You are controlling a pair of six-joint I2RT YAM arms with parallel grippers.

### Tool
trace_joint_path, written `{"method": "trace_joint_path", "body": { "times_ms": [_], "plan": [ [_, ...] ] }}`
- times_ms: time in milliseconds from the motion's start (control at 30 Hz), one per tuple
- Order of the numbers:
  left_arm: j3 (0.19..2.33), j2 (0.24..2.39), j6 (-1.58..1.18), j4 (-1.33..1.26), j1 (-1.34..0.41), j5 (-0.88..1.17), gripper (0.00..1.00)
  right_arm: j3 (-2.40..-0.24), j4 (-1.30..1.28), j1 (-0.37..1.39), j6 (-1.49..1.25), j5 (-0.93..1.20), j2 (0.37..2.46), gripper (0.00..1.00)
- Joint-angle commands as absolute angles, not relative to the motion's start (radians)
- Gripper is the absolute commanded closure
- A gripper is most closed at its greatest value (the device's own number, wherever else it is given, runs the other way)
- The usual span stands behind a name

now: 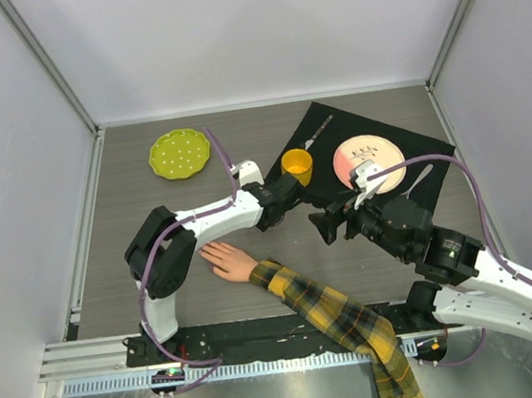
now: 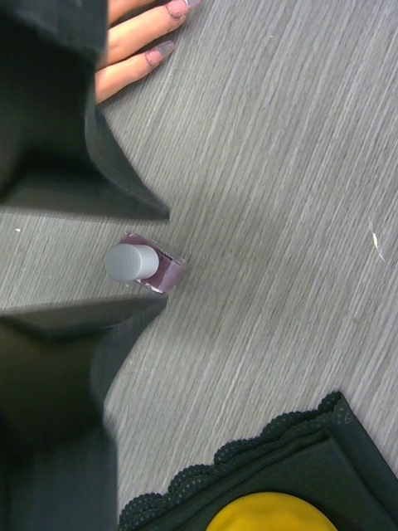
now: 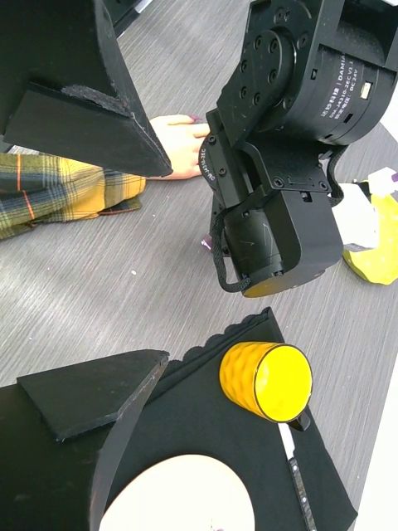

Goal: Paint the nails

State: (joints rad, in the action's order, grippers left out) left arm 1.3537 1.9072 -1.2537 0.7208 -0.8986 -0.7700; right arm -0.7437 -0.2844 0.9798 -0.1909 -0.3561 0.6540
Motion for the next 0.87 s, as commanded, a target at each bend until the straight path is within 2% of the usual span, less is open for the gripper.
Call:
{"method": "trace_joint_path", "body": {
  "times_ms": [0,233,367,433,467,567,633,833],
  "plan": [
    [1.376,1.87,-1.267,0.736,-0.897,-0.808,0.47,-0.744,-0.232,0.98,-0.204,-0.357,0.64,0.1],
    [1.44,1.775,-1.181,0.784,-0.897,-0.83,0.27,-0.744,-0.23,0.98,-0.203,-0.365,0.638,0.1],
    [1.526,1.63,-0.97,0.755,-0.896,-0.783,0.21,-0.756,-0.265,0.98,-0.215,-0.475,0.652,0.1],
    [1.516,1.554,-0.875,0.695,-0.896,-0.726,0.2,-0.816,-0.361,0.98,-0.245,-0.541,0.672,0.1],
    [1.503,1.502,-0.815,0.611,-0.894,-0.644,0.13,-0.877,-0.403,0.98,-0.259,-0.586,0.698,0.09],
    [1.473,1.321,-0.666,0.511,-0.896,-0.45,0.0,-0.974,-0.523,0.98,-0.308,-0.629,0.715,0.05],
    [1.471,1.2,-0.606,0.488,-0.894,-0.376,0.0,-1.018,-0.581,0.98,-0.339,-0.63,0.707,0.01],
    [1.479,0.925,-0.545,0.525,-0.894,-0.29,0.0,-1.136,-0.635,0.98,-0.379,-0.595,0.624,0.0]
  ]
}}
